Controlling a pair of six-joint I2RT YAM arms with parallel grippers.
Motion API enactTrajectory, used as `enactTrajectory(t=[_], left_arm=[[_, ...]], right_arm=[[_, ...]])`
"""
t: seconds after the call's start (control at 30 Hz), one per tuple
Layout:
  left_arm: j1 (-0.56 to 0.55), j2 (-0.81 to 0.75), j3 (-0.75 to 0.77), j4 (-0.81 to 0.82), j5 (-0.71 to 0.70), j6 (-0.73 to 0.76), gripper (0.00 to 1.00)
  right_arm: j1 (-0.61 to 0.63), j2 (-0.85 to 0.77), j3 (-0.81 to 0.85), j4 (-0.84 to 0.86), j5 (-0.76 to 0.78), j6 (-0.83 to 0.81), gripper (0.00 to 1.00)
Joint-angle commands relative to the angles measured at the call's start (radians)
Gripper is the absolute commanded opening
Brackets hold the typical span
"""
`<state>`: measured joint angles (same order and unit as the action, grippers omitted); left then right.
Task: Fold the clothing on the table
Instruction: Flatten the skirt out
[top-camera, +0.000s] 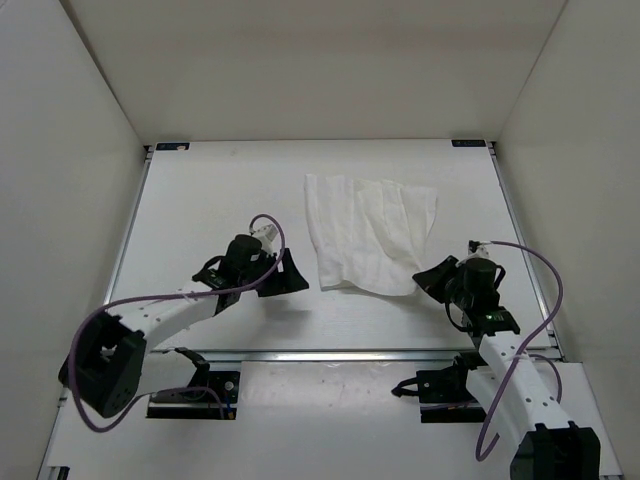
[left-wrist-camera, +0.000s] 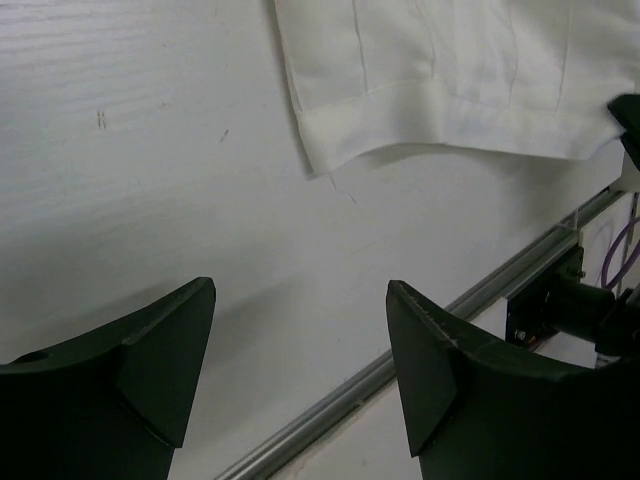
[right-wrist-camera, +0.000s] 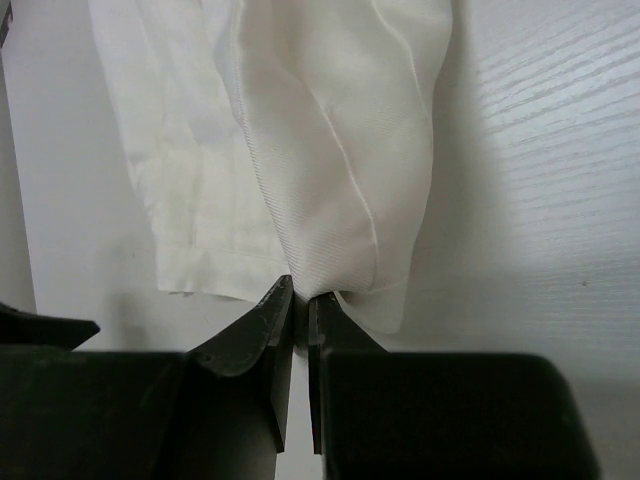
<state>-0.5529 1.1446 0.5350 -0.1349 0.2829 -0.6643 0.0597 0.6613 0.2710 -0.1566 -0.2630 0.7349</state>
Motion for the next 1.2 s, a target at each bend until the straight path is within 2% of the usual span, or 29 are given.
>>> enactTrajectory(t=[0.0,0.1,0.33,0.43,0.63,0.77,1.0,1.03,1.13,1.17], left_arm=[[-0.009,0.105,-0.007,0.211,-0.013,-0.089,0.8],[-0.024,0.2,0.037,0.273,-0.02,-0.123,0.79],[-0.104,0.42,0.265,0.198,-0.083,-0.103,0.79],[-0.119,0.487,0.313,0.169,-0.094,-0.09,0.78],[-0.133,0.497,0.255,0.189,-0.096,-0.112,0.71],[-0.133,0.484,0.234,0.166,-0.117,-0.109,0.71],[-0.159,0.567,0.282,0.187,-0.128,-0.121,0.69],[-0.163,0.569,0.287,0.192,-0.125,-0.123,0.67],[-0.168,0.604,0.284,0.251,-0.104,-0.139,0.44],[-0.163,0.606,0.286,0.268,-0.078,-0.153,0.22]], right_arm=[[0.029,-0.011,0.008,0.054,0.004,-0.019,0.0],[0.026,-0.017,0.005,0.057,0.005,-0.023,0.0],[0.038,-0.04,-0.015,0.087,0.01,-0.028,0.0],[0.043,-0.032,-0.026,0.1,0.008,-0.025,0.0],[0.042,-0.048,-0.027,0.114,0.002,-0.035,0.0],[0.043,-0.051,-0.033,0.126,0.008,-0.035,0.0],[0.048,-0.061,-0.047,0.126,-0.001,-0.037,0.0],[0.048,-0.065,-0.038,0.127,-0.004,-0.034,0.0],[0.049,-0.071,-0.036,0.114,-0.007,-0.04,0.0],[0.046,-0.074,-0.03,0.112,-0.005,-0.045,0.0]])
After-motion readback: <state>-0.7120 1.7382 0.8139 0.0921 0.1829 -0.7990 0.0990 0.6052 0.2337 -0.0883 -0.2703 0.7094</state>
